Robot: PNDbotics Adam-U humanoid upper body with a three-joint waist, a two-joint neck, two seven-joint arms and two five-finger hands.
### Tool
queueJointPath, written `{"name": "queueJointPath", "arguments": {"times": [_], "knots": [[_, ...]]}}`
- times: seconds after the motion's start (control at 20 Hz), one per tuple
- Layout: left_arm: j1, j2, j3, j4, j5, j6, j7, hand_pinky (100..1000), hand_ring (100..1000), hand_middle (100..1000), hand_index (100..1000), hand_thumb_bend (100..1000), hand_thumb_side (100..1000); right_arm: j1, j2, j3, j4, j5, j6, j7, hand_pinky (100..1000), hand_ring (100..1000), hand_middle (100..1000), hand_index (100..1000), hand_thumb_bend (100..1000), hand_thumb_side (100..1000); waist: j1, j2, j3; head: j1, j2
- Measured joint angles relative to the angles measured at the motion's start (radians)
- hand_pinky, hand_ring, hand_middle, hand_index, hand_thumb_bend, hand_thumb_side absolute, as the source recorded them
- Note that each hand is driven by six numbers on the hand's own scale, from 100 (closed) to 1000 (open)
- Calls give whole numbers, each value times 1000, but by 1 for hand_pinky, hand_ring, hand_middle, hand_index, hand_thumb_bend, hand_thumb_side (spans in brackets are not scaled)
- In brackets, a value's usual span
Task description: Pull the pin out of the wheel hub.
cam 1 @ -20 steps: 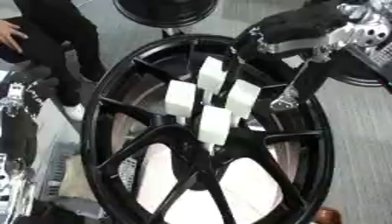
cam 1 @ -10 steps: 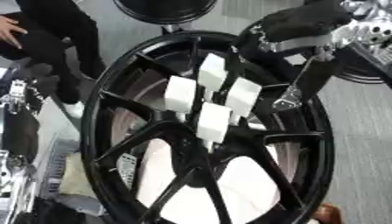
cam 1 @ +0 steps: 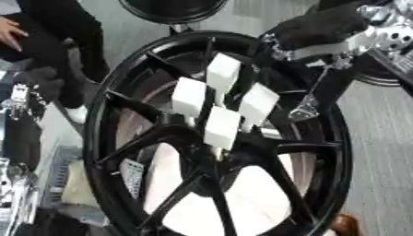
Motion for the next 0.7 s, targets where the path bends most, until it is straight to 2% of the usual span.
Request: {"name": "queueJointPath", "arguments": {"times": [0.7], "knots": [[0,0,0,0,0,-2,-10,898,806,790,804,100,858,0,7,0,14,-10,9,9,892,709,521,746,335,330,0,1,5,-1,7]]}}
